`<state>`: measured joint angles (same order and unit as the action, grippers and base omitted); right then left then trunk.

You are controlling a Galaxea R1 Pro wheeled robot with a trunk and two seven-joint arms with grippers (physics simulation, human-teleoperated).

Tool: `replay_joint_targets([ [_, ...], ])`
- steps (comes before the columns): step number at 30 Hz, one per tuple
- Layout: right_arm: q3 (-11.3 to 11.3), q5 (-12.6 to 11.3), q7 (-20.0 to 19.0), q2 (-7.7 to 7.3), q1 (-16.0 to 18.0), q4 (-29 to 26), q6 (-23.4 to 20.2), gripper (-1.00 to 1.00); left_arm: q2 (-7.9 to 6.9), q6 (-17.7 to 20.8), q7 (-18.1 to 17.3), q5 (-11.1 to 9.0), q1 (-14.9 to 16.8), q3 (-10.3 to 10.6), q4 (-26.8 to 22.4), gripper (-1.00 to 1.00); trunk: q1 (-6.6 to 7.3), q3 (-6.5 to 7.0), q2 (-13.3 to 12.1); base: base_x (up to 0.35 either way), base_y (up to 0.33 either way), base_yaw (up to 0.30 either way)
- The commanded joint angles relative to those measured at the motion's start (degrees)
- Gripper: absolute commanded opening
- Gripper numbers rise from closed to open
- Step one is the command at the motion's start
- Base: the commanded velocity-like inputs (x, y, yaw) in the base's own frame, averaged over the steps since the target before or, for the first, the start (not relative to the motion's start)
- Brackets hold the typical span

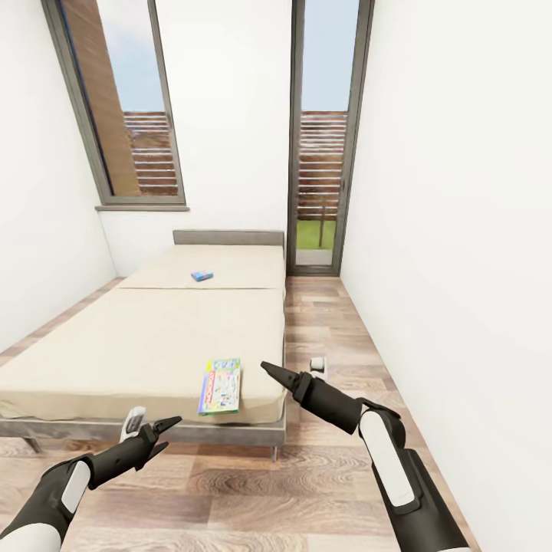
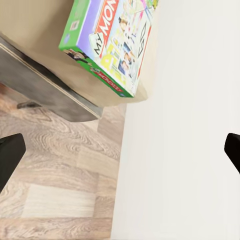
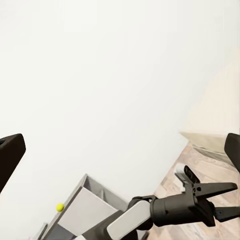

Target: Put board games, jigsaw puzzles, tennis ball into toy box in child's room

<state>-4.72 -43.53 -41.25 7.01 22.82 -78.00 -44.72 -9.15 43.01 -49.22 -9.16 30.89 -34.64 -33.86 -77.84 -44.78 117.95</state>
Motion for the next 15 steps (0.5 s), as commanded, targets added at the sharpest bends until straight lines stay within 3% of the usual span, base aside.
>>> replay_joint_targets([
  [1, 0.1, -0.2, 0.0, 0.02, 0.0, 0.0, -0.3, 1.0, 0.01, 0.3, -0.1, -0.1, 0.0, -0.1, 0.0, 1.0, 0.0, -0.06, 0.0, 0.056, -0.014, 0.0],
  [8, 0.0, 0.0, 0.2, 0.02, 0.1, 0.1, -0.4, 1.0, 0.01, 0.2, -0.1, -0.1, 0.0, -0.1, 0.0, 1.0, 0.0, -0.06, 0.0, 0.05, -0.005, 0.0],
  [15, 0.0, 0.4, 0.2, 0.02, 0.1, 0.1, -0.3, 1.0, 0.03, 0.2, 0.0, -0.1, 0.0, -0.1, 0.0, 1.0, 0.0, -0.06, 0.0, 0.15, -0.001, 0.0],
])
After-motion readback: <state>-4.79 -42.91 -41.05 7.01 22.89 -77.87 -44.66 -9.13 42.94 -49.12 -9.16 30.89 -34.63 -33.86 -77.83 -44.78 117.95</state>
